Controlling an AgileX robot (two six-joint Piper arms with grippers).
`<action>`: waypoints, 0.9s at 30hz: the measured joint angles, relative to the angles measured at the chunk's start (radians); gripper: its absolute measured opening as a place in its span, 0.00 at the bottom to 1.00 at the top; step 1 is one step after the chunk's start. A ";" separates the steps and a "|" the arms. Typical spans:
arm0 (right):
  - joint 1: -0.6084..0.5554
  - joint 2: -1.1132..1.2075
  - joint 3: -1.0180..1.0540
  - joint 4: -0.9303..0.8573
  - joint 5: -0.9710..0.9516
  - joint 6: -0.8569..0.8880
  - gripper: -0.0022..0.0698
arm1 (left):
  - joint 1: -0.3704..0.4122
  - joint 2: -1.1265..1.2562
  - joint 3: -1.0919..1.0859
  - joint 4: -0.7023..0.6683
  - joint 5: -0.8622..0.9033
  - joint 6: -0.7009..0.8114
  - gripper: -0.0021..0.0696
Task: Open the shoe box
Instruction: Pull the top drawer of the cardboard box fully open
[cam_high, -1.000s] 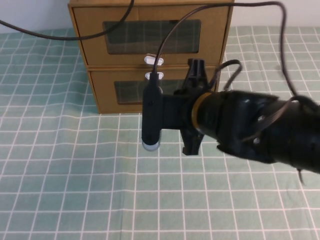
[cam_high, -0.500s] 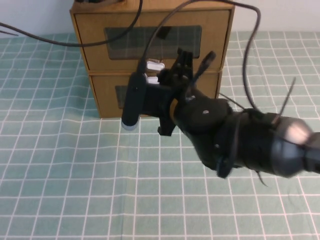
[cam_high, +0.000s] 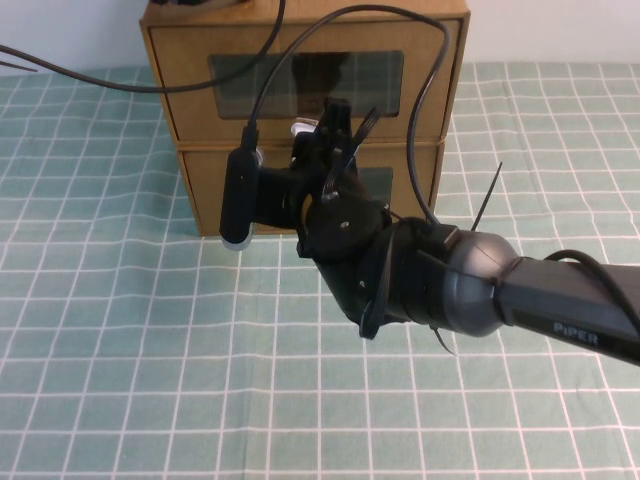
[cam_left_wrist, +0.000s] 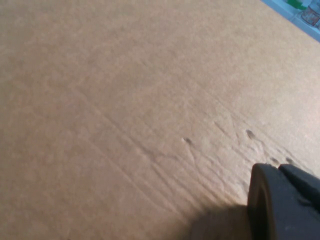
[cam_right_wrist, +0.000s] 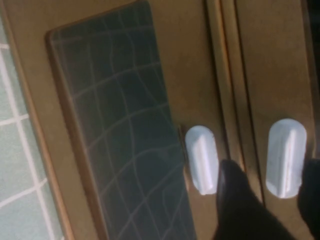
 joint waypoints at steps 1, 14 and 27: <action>0.000 0.004 -0.004 0.000 0.004 0.000 0.38 | 0.000 0.000 0.000 -0.001 0.000 0.000 0.02; -0.031 0.004 -0.021 0.000 -0.015 -0.023 0.38 | 0.000 0.002 0.000 -0.002 0.001 0.000 0.02; -0.063 0.048 -0.066 -0.002 -0.072 -0.023 0.38 | 0.000 0.002 0.000 -0.002 0.002 0.000 0.02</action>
